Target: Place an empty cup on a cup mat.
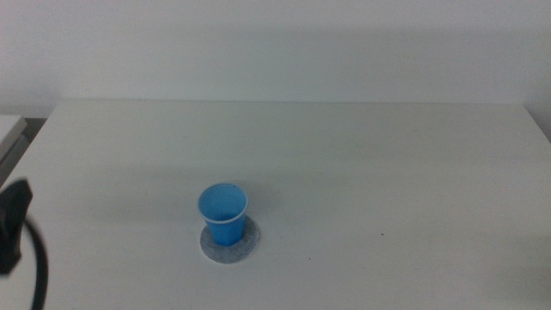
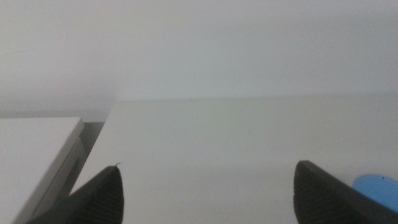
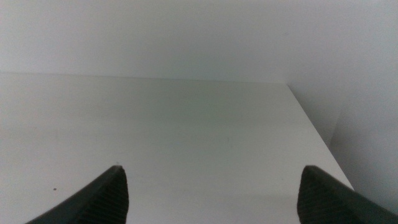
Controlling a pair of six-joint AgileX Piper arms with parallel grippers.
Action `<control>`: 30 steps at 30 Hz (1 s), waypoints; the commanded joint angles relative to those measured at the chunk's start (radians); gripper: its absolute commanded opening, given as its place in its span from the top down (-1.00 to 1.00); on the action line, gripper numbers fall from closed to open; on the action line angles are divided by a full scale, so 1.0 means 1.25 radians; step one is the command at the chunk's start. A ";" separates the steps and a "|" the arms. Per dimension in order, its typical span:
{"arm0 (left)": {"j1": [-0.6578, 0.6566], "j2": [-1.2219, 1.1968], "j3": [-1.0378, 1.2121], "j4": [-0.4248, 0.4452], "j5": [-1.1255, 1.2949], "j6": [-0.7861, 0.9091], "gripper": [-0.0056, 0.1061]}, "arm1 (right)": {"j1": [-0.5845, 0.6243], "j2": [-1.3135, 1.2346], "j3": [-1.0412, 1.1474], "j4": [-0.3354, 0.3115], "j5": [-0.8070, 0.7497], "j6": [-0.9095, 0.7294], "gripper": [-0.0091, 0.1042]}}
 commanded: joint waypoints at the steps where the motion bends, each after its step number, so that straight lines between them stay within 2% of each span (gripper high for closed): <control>1: 0.027 -0.068 0.084 -0.044 -0.091 0.008 -0.78 | 0.002 -0.004 0.003 -0.005 -0.005 -0.003 -0.80; 3: 0.036 -0.140 0.148 -0.065 -0.105 0.008 -0.78 | 0.002 -0.004 0.003 -0.005 -0.005 -0.003 -0.80; 11: 0.034 -0.348 0.271 -0.065 -0.102 0.021 -0.78 | 0.002 -0.004 0.003 -0.005 -0.005 -0.003 -0.80; 16: 0.034 -0.348 0.283 -0.073 -0.135 0.044 -0.78 | 0.002 -0.004 0.003 -0.005 -0.005 -0.003 -0.80; 19: 0.034 -0.348 0.283 -0.135 -0.138 0.101 -0.78 | 0.002 -0.004 0.003 -0.005 -0.005 -0.003 -0.80; 23: 0.034 -0.348 0.283 -0.279 -0.138 0.267 -0.78 | 0.002 -0.004 0.003 -0.005 -0.005 -0.003 -0.80; 29: 0.034 -0.348 0.283 -0.255 -0.134 0.267 -0.78 | 0.002 -0.004 0.003 -0.005 -0.005 -0.003 -0.80; 30: 0.034 -0.348 0.283 -0.232 -0.134 0.269 -0.78 | 0.002 -0.004 0.003 -0.005 -0.005 -0.003 -0.80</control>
